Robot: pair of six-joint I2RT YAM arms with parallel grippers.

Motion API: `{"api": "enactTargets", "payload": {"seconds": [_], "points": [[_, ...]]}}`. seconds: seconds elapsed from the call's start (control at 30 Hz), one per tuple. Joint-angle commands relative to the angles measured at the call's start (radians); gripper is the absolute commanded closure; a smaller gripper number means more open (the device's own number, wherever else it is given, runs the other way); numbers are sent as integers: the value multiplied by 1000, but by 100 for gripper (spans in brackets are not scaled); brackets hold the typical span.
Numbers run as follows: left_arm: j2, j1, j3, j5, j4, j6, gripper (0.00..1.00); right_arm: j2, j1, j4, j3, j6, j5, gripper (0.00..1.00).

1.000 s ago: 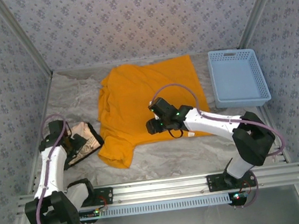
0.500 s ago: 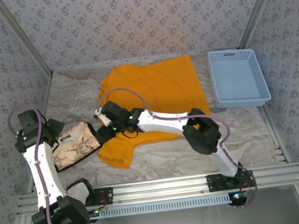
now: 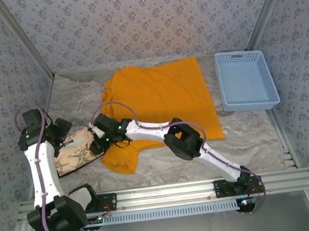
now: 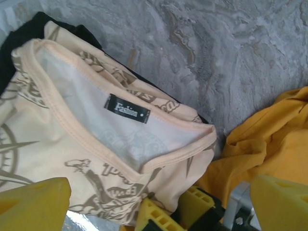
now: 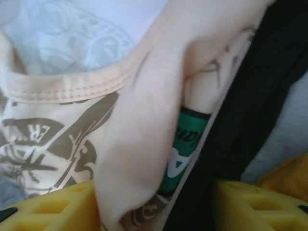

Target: Fold the inside-out t-shirt

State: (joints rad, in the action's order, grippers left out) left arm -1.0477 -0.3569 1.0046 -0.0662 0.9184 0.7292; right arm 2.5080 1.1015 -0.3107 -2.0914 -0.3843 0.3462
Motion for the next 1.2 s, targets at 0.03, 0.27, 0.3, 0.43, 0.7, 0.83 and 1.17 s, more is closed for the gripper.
{"api": "enactTargets", "payload": {"seconds": [0.03,0.27,0.3,0.43,0.7,0.83,1.17], "points": [[-12,7,34,-44,-27,-14,5,7,74,-24,-63,18,227,40],[-39,40,31,-111,-64,-40,5,-40,104,-135,-101,55,152,36],[-49,62,38,-127,-69,-58,5,-75,96,-139,-68,51,127,35],[-94,178,62,-117,-85,-90,5,-302,41,-27,243,8,27,34],[-236,361,87,-62,-177,-70,14,-702,-61,70,781,-33,-131,34],[-362,435,133,-35,-223,-77,22,-723,-14,39,811,31,-137,35],[-751,435,309,-48,-233,-166,40,-426,123,86,574,183,-134,38]]}}
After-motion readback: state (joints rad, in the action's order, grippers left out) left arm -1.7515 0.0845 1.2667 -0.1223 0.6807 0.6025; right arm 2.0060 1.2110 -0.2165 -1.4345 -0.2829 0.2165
